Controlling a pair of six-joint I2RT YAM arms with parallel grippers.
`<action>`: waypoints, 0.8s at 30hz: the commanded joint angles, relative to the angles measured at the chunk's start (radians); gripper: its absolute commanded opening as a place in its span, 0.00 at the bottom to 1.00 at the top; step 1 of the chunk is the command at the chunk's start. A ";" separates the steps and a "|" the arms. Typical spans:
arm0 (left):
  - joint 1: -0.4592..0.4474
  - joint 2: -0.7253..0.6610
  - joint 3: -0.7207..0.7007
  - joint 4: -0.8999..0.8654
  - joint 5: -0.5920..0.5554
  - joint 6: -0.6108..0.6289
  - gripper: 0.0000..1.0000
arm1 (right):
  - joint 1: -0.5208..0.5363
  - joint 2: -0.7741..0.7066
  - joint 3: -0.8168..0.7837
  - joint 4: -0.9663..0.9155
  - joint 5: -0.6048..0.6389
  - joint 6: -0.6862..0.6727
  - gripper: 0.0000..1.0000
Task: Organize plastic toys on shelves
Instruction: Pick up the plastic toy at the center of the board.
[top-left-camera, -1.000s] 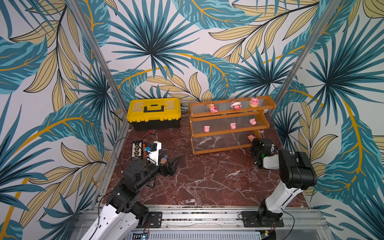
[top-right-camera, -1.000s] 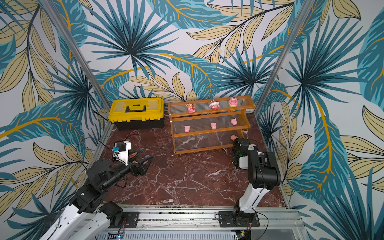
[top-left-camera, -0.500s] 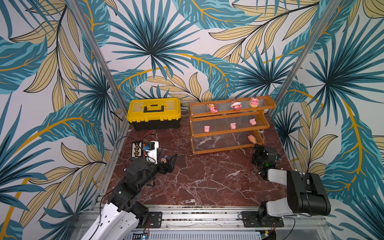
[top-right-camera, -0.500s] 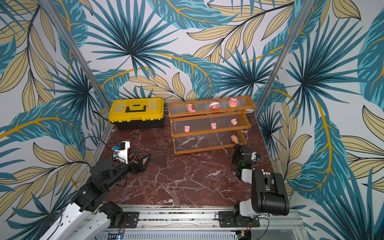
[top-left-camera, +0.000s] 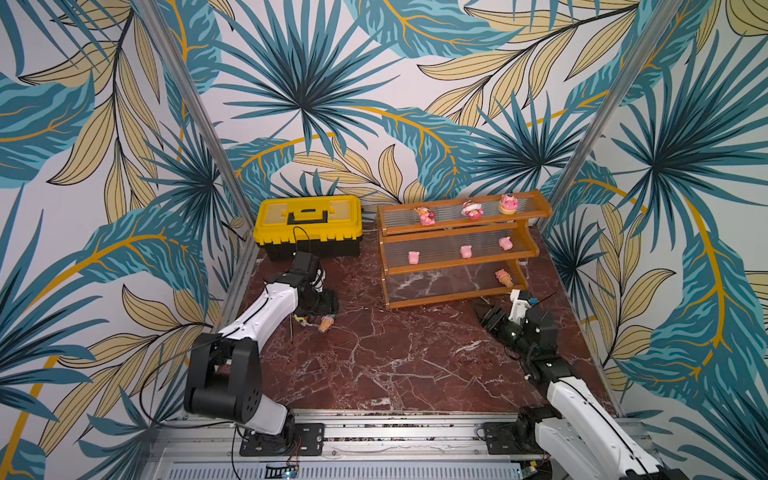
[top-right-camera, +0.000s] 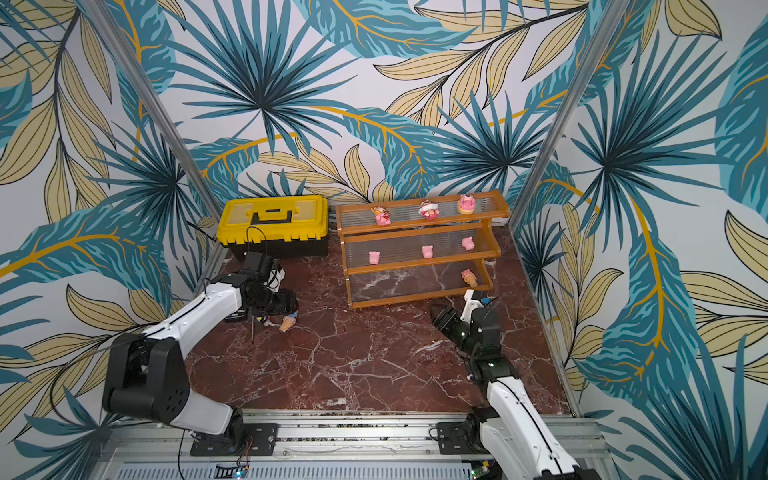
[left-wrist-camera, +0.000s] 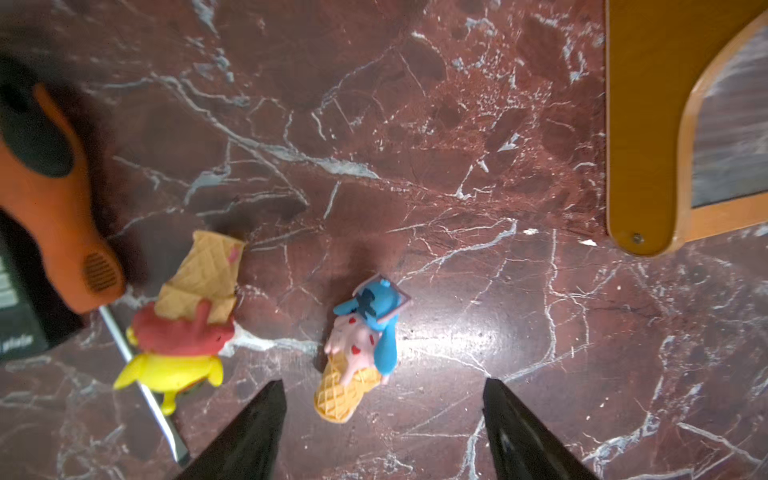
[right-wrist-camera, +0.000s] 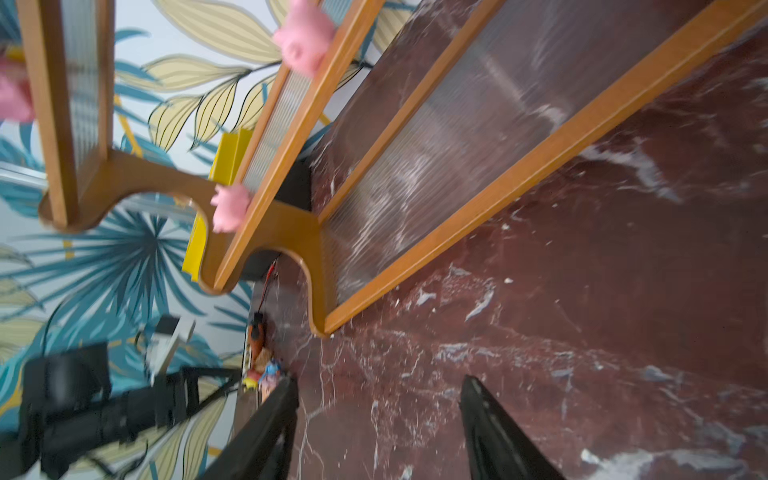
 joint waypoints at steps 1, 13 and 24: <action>0.008 0.117 0.156 -0.211 -0.024 0.197 0.76 | 0.034 -0.071 -0.041 -0.019 0.019 -0.085 0.64; -0.054 0.307 0.238 -0.248 -0.127 0.343 0.72 | 0.045 -0.111 -0.012 0.025 -0.014 -0.086 0.64; -0.067 0.363 0.241 -0.234 -0.086 0.322 0.49 | 0.045 -0.081 0.016 0.048 -0.029 -0.079 0.64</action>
